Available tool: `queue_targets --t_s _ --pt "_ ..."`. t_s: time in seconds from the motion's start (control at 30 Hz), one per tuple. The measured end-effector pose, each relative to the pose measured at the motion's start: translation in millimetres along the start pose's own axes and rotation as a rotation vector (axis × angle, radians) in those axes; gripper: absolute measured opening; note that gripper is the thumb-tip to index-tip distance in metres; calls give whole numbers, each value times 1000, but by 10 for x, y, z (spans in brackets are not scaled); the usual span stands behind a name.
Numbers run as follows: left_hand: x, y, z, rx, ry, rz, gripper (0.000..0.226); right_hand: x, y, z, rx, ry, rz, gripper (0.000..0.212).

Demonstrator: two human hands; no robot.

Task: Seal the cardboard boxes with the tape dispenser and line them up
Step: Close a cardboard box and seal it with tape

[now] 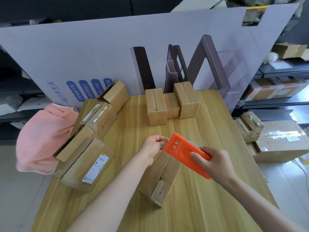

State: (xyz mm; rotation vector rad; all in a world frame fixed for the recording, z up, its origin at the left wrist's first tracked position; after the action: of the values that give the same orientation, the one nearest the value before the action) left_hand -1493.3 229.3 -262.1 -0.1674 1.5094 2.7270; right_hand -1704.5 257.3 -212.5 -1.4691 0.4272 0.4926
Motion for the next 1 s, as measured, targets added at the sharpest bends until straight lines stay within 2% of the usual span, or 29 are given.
queue_targets --t_s 0.17,0.33,0.5,0.57,0.67,0.83,1.0 --pt "-113 168 -209 90 137 -163 33 -33 -159 -61 33 9 112 27" --pt "-81 215 -373 127 191 -216 34 -174 -164 -103 46 -11 213 24" --pt "-638 44 -513 40 408 -192 25 -537 280 -6 126 -14 246 19" --pt "-767 -114 -560 10 380 -213 16 -653 515 59 178 -17 263 17" --pt "-637 -402 -596 -26 298 -262 19 -624 771 98 259 -55 353 19" --pt "-574 -745 -641 -89 346 -298 19 -403 972 85 357 -148 522 27" --pt "-510 -934 -710 -135 349 -341 16 -298 1119 35 416 -166 616 31"
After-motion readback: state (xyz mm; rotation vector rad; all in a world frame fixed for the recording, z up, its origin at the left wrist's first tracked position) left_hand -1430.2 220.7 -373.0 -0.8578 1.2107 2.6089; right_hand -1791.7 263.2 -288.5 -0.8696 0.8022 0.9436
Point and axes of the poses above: each hand's wrist, its own z-axis away from the middle knuckle, its own x-axis out of the palm, y = z × x, the point moved 9 cm from there along -z, towards the middle knuckle, and after that the axes turned 2 degrees about -z, right-handed, at the moved point
